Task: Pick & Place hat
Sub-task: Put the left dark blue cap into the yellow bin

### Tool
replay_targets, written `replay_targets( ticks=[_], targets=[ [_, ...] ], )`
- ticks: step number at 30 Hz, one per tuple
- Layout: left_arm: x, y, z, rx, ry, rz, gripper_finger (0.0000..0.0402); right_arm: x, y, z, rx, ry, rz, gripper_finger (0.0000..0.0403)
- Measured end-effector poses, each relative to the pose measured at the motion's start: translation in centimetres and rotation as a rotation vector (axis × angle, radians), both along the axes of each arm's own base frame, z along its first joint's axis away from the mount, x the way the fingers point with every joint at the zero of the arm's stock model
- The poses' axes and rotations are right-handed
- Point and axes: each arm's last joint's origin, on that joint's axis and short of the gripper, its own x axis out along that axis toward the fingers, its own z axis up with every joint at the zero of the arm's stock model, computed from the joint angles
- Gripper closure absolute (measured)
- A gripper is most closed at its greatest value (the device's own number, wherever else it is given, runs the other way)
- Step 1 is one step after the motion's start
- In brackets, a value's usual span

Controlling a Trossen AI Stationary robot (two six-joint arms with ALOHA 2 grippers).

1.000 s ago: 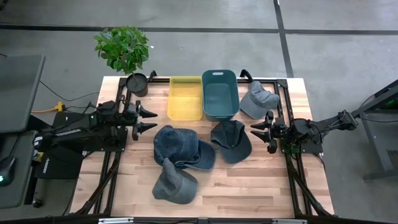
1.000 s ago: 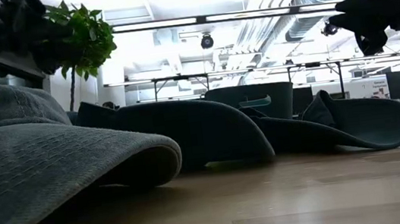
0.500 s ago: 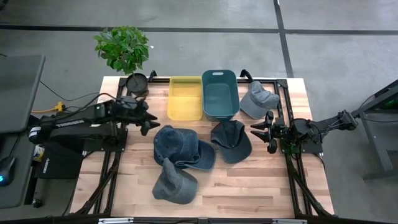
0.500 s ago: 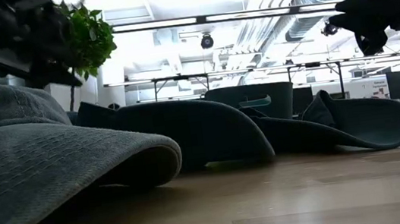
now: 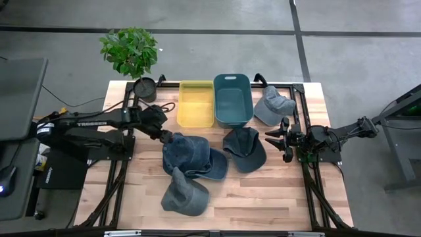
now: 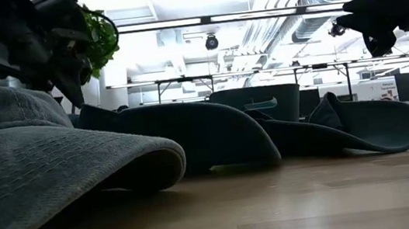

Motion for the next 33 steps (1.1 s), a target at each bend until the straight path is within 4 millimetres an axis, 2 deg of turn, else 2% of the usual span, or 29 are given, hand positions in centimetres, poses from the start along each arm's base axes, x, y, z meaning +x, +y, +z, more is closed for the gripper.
replay_targets(
  ticks=[5, 10, 19, 25, 29, 33],
  targets=[
    [0.8, 0.3, 1.0, 0.039, 0.102, -0.052, 0.0172, 0.0, 0.0, 0.0, 0.0, 0.0, 0.0, 0.0274],
    [1.6, 0.3, 1.6, -0.005, 0.114, -0.141, 0.0172, 0.0, 0.0, 0.0, 0.0, 0.0, 0.0, 0.0274],
    [3.0, 0.6, -0.6, -0.049, 0.212, -0.224, 0.0172, 0.0, 0.0, 0.0, 0.0, 0.0, 0.0, 0.0274],
    [3.1, 0.7, -0.9, -0.05, 0.229, -0.236, 0.0176, 0.0, 0.0, 0.0, 0.0, 0.0, 0.0, 0.0274],
    [3.1, 0.6, -0.9, -0.057, 0.226, -0.239, 0.0217, 0.0, 0.0, 0.0, 0.0, 0.0, 0.0, 0.0274],
    [3.1, 0.6, -0.9, -0.057, 0.224, -0.241, 0.0293, 0.0, 0.0, 0.0, 0.0, 0.0, 0.0, 0.0274]
  ],
)
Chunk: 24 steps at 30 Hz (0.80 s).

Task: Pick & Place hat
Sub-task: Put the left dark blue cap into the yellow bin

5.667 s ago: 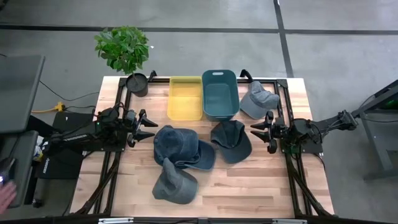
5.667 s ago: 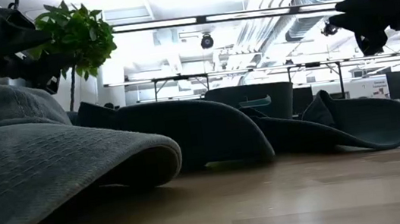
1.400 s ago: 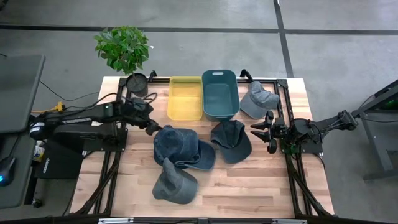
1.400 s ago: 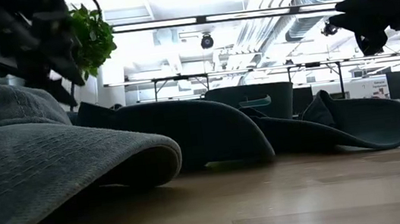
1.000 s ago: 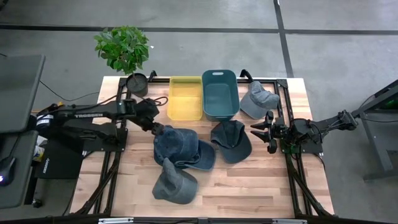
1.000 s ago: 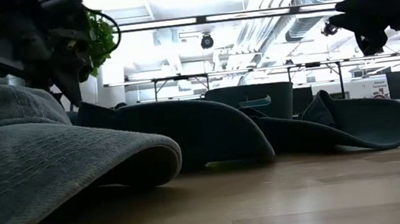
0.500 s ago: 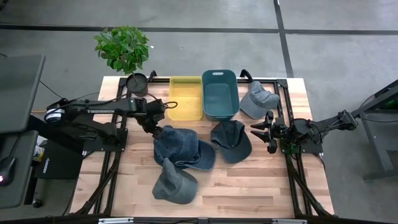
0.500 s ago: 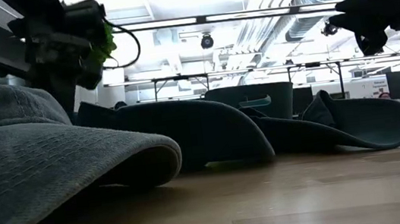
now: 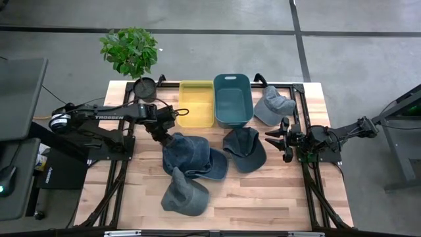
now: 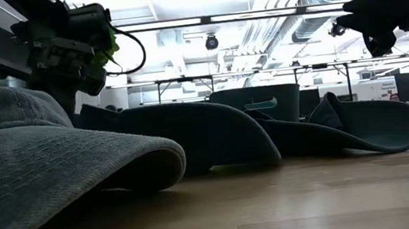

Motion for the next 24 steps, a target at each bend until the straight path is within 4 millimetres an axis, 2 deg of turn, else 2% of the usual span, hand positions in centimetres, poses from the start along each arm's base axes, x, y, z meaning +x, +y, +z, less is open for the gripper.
replay_targets(
  ticks=[4, 12, 16, 24],
  targets=[
    [0.0, -0.1, 0.0, -0.015, -0.012, -0.026, 0.0382, 0.0, 0.0, 0.0, 0.0, 0.0, 0.0, 0.0274],
    [-0.4, -0.4, 0.6, -0.102, 0.024, -0.05, 0.0395, 0.0, 0.0, 0.0, 0.0, 0.0, 0.0, 0.0274],
    [0.0, -0.1, 2.7, -0.047, 0.03, -0.058, 0.0397, 0.0, 0.0, 0.0, 0.0, 0.0, 0.0, 0.0274],
    [1.1, 0.3, 8.9, 0.047, -0.074, -0.066, 0.0399, 0.0, 0.0, 0.0, 0.0, 0.001, 0.0, 0.0274]
  ],
)
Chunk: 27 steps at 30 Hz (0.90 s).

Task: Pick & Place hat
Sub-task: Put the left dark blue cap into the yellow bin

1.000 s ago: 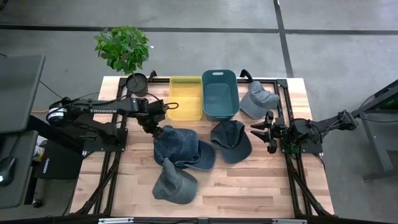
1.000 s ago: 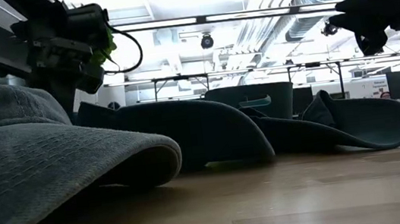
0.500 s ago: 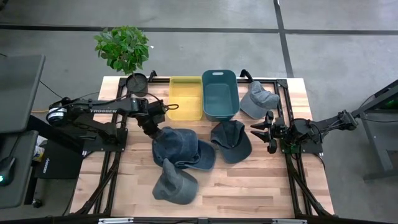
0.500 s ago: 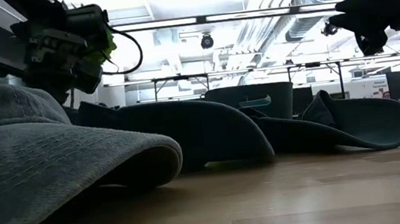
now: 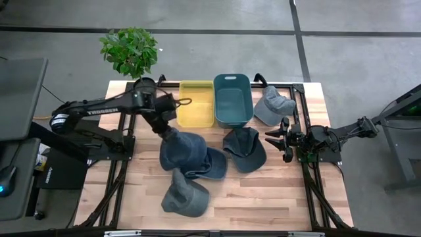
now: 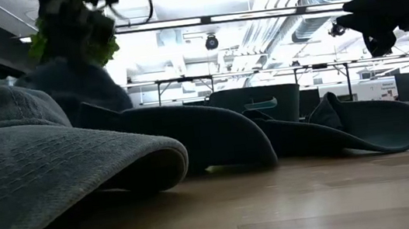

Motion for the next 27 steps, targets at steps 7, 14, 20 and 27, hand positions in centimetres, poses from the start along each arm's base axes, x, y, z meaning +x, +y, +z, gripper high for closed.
replay_targets(
  ticks=[7, 14, 20, 27],
  targets=[
    [0.6, 0.2, 4.8, 0.035, -0.146, 0.034, 0.04, 0.0, 0.0, 0.0, 0.0, 0.0, 0.0, 0.0274],
    [0.9, 0.3, 7.9, 0.064, -0.282, 0.046, 0.0401, 0.0, 0.0, 0.0, 0.0, 0.0, 0.0, 0.0274],
    [1.6, 0.6, 8.9, 0.104, -0.375, 0.112, 0.0401, 0.0, 0.0, 0.0, 0.0, 0.0, 0.0, 0.0274],
    [2.3, 1.2, 9.8, 0.197, -0.472, 0.199, 0.0401, 0.0, 0.0, 0.0, 0.0, 0.0, 0.0, 0.0274]
  ],
)
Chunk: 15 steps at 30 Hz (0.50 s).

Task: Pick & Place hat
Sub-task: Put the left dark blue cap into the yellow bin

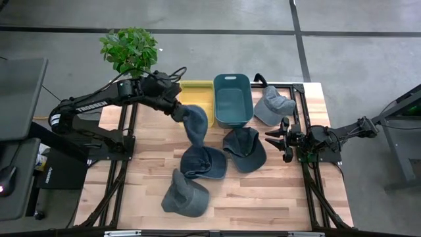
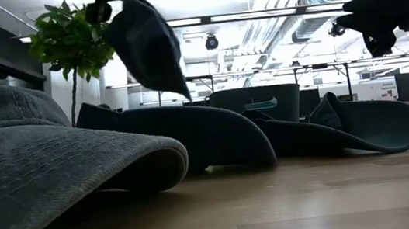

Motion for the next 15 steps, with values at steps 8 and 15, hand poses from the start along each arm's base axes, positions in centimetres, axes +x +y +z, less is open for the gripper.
replay_targets(
  ticks=[8, 15],
  targets=[
    [0.2, 0.4, 1.0, 0.078, -0.098, 0.098, 0.0401, 0.0, 0.0, 0.0, 0.0, 0.0, 0.0, 0.0274],
    [-0.2, 0.6, 1.6, 0.163, -0.118, 0.174, 0.0402, 0.0, 0.0, 0.0, 0.0, 0.0, 0.0, 0.0274]
  ],
)
